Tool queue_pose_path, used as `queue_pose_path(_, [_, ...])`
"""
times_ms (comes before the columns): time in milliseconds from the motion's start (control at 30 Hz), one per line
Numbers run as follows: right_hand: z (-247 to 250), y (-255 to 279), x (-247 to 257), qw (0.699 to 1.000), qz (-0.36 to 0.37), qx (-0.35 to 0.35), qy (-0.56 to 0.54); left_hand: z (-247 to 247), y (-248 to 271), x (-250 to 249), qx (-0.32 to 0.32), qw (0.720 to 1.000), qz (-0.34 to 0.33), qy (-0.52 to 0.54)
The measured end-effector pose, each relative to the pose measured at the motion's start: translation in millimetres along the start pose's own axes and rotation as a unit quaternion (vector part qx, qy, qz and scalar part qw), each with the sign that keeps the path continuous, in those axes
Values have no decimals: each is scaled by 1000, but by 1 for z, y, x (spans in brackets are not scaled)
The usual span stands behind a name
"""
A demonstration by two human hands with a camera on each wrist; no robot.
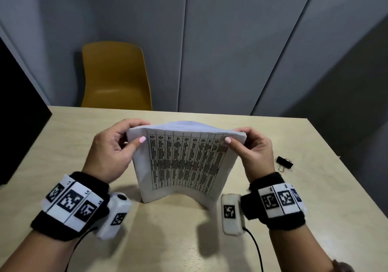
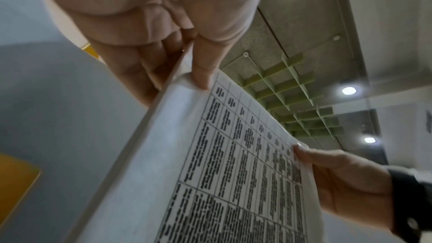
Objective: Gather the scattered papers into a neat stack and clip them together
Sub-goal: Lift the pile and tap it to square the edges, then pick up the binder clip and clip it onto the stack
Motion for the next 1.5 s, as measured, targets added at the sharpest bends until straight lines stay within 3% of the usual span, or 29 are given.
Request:
queue_pose_path(100, [2,-5,-8,999,-17,-1,-30,0,-5,4,13,999,27,38])
queue_pose_path(200, [2,-5,-18,993,-70,41,-83,-3,-3,12,50,982,108,146])
queue_pose_path(300, [-3,-1,-36,982,-143,124,22,-16,7,31,122,954,220,162])
queue_pose_path(400, [-7,6,-46,969,-184,144,80,-30,18,50,106,938,310,116])
queue_pose_path(600, [2,9,-47,979,-164,105,66,-32,17,41,96,949,275,117])
queue_pose_path(700, [4,23,-62,973,-173,109,109,-36,33,48,114,945,291,97])
queue_pose_path(833, [6,22,-66,972,-181,106,106,-39,34,61,74,947,302,82])
queue_pose_path(1000, [9,36,-79,969,-191,85,130,-47,49,70,97,939,320,86])
queue_pose_path(1133, [8,48,-89,960,-218,74,160,-53,57,79,70,939,335,47])
queue_pose_path(1233, [14,44,-92,946,-264,82,170,-54,50,81,125,936,330,15])
queue_pose_path(1333, [24,53,-99,921,-342,85,164,-59,52,85,194,908,372,13])
queue_pose_path(1433, [37,76,-117,879,-412,108,215,-67,74,107,253,842,477,-7])
queue_pose_path(1500, [48,92,-128,845,-440,132,274,-72,95,134,292,810,506,-37])
Point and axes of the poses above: each hand's wrist, its own y-axis away from the middle knuckle, its own z-axis out of the back of the hand, x = y × z, the point moved 2 cm from there along -y, towards the middle knuckle, and after that the axes turned 14 degrees about -x, right-handed, at the moved point
